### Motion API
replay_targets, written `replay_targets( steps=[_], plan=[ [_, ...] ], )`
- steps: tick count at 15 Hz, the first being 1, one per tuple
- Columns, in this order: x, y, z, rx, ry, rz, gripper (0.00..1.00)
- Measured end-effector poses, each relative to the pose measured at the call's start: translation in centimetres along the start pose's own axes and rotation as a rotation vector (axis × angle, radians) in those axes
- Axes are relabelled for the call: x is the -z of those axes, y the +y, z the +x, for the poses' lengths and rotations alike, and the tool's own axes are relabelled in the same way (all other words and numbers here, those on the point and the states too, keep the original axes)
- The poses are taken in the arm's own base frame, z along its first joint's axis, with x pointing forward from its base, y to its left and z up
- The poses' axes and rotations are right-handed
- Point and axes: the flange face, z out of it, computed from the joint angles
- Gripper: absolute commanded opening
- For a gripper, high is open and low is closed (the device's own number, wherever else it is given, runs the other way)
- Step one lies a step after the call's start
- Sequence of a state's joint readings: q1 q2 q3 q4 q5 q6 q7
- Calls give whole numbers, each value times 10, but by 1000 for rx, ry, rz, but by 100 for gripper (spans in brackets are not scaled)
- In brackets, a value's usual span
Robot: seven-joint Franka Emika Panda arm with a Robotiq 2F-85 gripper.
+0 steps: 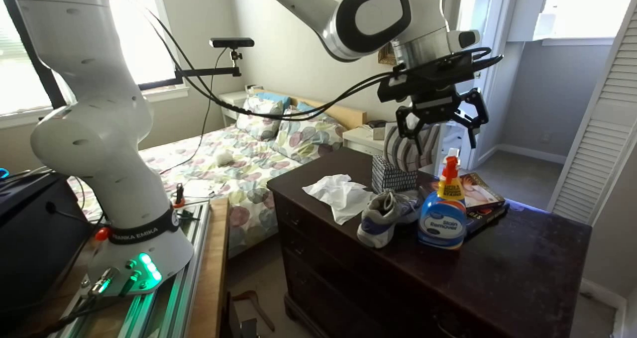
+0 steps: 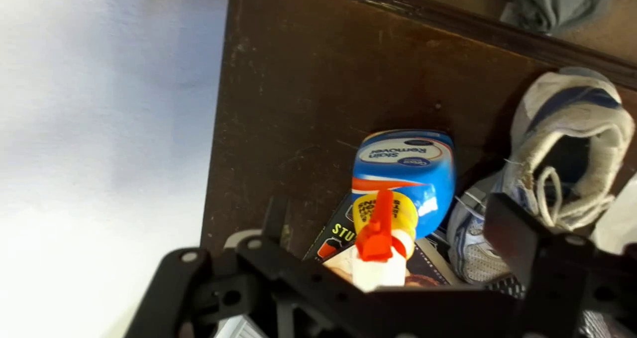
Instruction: Twist the nozzle on the spray bottle.
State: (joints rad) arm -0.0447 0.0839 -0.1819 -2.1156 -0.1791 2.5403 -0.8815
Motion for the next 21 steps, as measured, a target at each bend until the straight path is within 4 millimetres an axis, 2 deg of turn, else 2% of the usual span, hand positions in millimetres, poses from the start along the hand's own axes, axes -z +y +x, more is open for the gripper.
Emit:
replay_targets(
  steps=[4, 8, 14, 21],
  plan=[
    [-17, -6, 13, 125, -65, -141, 100],
    [-32, -22, 31, 149, -95, -243, 100],
    [-23, -30, 42, -39, -99, -353, 100],
    [-26, -32, 42, -55, -103, -348, 100]
  ],
)
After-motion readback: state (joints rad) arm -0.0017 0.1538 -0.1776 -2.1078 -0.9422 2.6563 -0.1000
